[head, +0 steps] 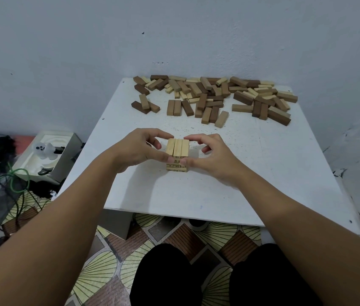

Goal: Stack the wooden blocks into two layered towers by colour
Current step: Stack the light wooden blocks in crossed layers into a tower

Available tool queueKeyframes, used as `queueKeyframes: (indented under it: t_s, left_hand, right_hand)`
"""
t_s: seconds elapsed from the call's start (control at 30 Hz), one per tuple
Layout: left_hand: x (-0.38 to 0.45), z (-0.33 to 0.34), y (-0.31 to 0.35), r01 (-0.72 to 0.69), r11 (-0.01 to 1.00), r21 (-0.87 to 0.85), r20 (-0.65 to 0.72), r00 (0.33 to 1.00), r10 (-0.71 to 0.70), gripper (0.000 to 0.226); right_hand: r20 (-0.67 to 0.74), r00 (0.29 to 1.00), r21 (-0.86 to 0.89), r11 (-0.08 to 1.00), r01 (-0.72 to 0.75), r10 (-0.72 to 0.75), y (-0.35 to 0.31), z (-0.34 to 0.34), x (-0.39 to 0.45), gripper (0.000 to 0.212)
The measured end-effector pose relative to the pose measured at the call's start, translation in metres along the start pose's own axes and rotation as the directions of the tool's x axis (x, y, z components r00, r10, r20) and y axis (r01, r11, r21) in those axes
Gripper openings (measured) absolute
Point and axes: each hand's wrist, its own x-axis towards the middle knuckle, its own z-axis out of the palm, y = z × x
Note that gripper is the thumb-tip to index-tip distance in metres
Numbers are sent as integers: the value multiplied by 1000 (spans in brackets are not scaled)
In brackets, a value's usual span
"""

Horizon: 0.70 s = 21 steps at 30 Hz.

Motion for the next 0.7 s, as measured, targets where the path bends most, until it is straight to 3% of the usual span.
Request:
queueKeyframes:
  t_s: [0.37,0.7]
  left_hand:
    - [-2,1,4,0,1000,11,-3,1000,0,52]
    - [-7,0,5,36,999,31,-5,999,-36,78]
  right_hand:
    - [11,1000,-1,1000,-6,6,-1,0,0,61]
    - [13,1000,-25,1000,-14,15,2,0,-1,77]
